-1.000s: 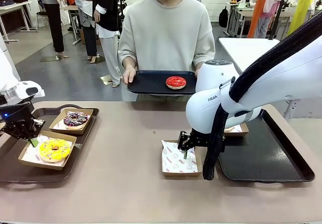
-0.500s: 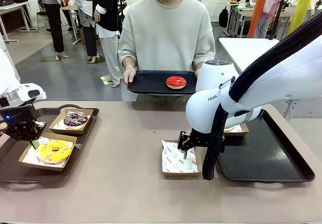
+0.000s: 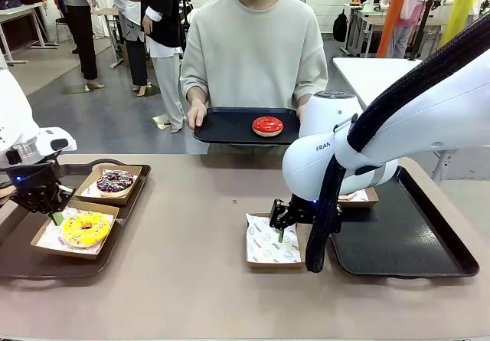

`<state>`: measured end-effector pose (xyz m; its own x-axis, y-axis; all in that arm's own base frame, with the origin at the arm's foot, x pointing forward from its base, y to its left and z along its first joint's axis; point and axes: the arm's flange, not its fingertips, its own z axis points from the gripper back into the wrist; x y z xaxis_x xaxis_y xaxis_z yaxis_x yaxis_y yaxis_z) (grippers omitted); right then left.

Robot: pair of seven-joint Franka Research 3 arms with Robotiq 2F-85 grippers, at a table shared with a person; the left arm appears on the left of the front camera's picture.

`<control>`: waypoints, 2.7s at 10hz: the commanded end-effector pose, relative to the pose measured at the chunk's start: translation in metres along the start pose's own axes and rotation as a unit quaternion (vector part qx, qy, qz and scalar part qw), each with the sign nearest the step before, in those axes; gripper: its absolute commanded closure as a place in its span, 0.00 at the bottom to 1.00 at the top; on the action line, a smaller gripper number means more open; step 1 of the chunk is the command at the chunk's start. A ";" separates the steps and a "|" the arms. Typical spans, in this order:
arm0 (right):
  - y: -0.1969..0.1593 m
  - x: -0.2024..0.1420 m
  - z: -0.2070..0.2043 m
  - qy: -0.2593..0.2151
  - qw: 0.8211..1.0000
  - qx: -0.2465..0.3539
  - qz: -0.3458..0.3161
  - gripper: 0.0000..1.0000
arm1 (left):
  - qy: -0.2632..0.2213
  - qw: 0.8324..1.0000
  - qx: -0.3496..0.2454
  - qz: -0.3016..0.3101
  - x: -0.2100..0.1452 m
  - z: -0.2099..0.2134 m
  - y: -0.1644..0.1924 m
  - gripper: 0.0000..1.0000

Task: Individually package the donuts and arrange them on the tray.
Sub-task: Place the picked Paper togo box on the Handle tray while simultaneously picking up another Paper togo box from the table with the other hand.

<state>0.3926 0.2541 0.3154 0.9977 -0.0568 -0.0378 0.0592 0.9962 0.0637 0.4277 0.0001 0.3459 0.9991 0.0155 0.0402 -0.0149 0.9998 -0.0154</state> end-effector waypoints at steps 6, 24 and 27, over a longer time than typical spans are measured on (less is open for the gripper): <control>-0.006 -0.002 -0.003 0.003 1.000 0.025 0.013 1.00 | 0.003 1.000 0.002 0.025 -0.006 -0.002 -0.003 0.00; 0.007 0.042 0.133 -0.009 0.999 0.027 0.033 1.00 | -0.022 0.915 -0.394 0.080 -0.073 0.125 0.068 0.00; 0.007 0.098 0.165 0.020 0.999 0.019 0.024 1.00 | -0.037 0.831 -0.538 0.134 -0.083 0.126 0.123 0.00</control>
<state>0.4748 0.2384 0.4768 0.9992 -0.0194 -0.0357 0.0236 0.9925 0.1198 0.3300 0.1114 0.4761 0.9595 0.2798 -0.0323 -0.1623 0.4556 -0.8753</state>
